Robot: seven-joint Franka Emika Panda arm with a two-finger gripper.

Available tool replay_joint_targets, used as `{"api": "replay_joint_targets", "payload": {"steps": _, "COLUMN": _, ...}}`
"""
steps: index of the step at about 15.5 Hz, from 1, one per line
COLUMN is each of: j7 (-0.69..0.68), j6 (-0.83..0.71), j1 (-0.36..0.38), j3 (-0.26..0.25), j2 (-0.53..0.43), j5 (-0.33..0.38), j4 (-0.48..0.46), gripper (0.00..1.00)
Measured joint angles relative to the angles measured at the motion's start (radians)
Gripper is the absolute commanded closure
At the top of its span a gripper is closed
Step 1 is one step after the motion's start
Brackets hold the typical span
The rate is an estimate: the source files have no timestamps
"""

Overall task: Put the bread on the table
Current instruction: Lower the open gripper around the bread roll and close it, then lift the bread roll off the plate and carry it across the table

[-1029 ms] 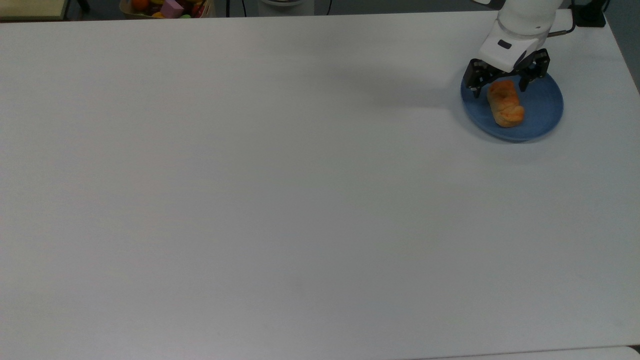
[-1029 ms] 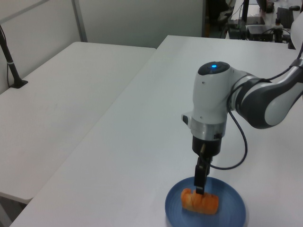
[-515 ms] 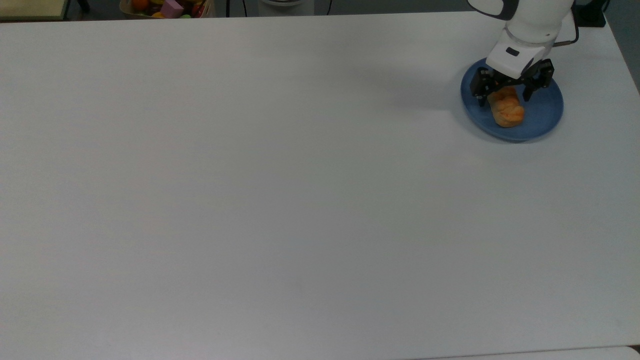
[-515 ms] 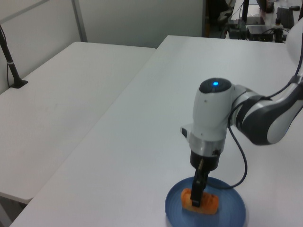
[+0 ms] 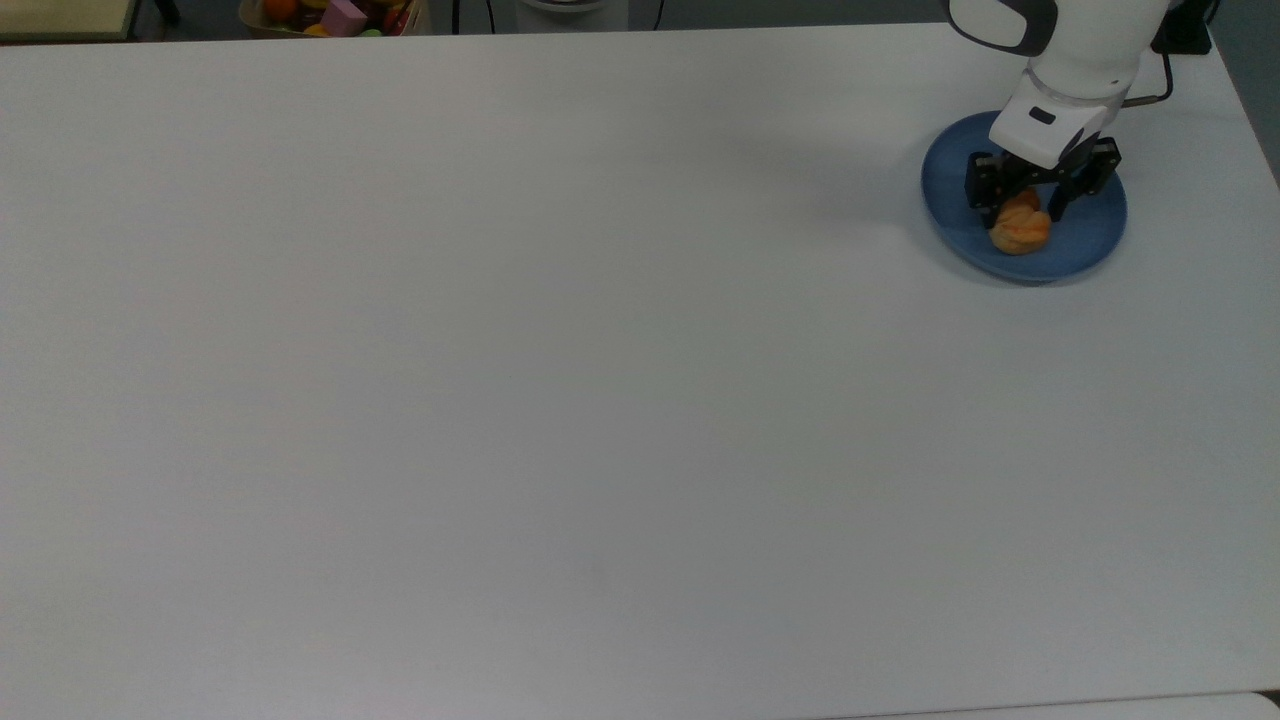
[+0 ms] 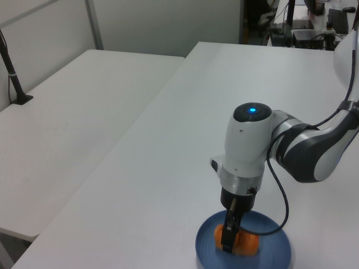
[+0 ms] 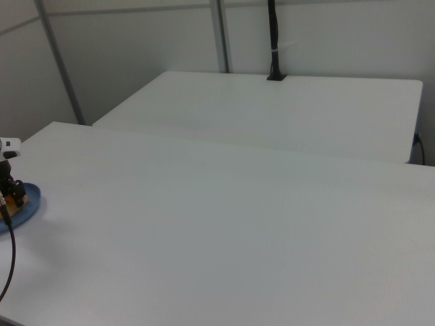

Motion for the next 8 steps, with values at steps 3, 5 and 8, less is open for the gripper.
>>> {"api": "replay_joint_targets", "payload": {"steps": 3, "j7": -0.001, "j6": 0.0, "j1": 0.002, "j3": 0.001, "j2": 0.0, "j5": -0.005, "j4": 0.003, "gripper": 1.0}}
{"api": "replay_joint_targets", "payload": {"steps": 5, "j7": -0.005, "j6": 0.002, "j1": 0.002, "j3": 0.001, "j2": -0.003, "j5": -0.006, "j4": 0.008, "gripper": 1.0}}
{"api": "replay_joint_targets", "payload": {"steps": 8, "j7": -0.024, "j6": 0.003, "j1": -0.004, "j3": 0.001, "j2": -0.056, "j5": -0.005, "j4": 0.003, "gripper": 1.0}}
